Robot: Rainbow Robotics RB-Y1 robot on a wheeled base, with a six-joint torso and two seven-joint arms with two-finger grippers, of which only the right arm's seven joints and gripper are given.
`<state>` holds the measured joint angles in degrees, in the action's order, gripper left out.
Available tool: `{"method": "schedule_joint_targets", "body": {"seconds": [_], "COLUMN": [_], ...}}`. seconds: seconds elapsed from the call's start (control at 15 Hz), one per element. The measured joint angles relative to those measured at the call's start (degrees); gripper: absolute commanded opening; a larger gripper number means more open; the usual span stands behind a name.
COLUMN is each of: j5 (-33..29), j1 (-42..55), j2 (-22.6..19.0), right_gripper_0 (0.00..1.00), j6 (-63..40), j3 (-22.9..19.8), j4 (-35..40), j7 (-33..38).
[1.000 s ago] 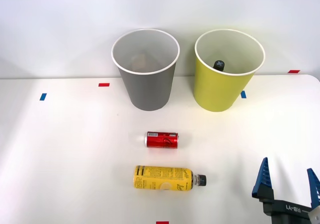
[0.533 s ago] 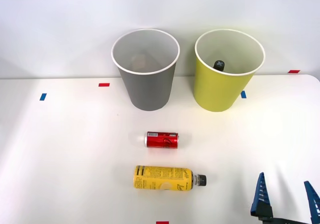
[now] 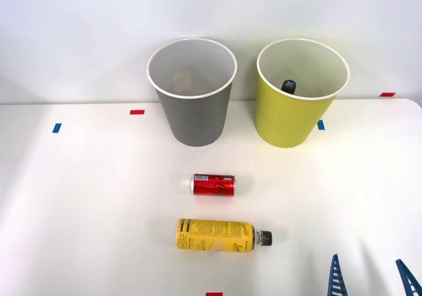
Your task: Put cans in the gray bin, plastic bottles in the light green bin
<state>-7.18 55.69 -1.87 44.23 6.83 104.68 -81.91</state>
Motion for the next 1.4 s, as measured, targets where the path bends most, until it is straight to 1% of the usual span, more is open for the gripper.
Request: {"method": "schedule_joint_targets", "body": {"seconds": [0.13,0.33,0.53,0.93,1.4], "j5": [0.16,0.85,0.33,0.04,0.05], "j1": [1.98,4.19,4.58,4.67,4.69], "j2": [-0.86,-1.78,-2.58,-3.43,-3.49], "right_gripper_0": [1.0,1.0,1.0,1.0,1.0], "j6": [0.38,0.43,0.34,0.27,0.26], "j3": [1.32,4.59,6.02,6.58,6.62], "j4": [0.0,0.0,-0.34,-1.24,-1.32], "j7": [-1.23,-2.58,-4.2,-5.01,-4.93]}}
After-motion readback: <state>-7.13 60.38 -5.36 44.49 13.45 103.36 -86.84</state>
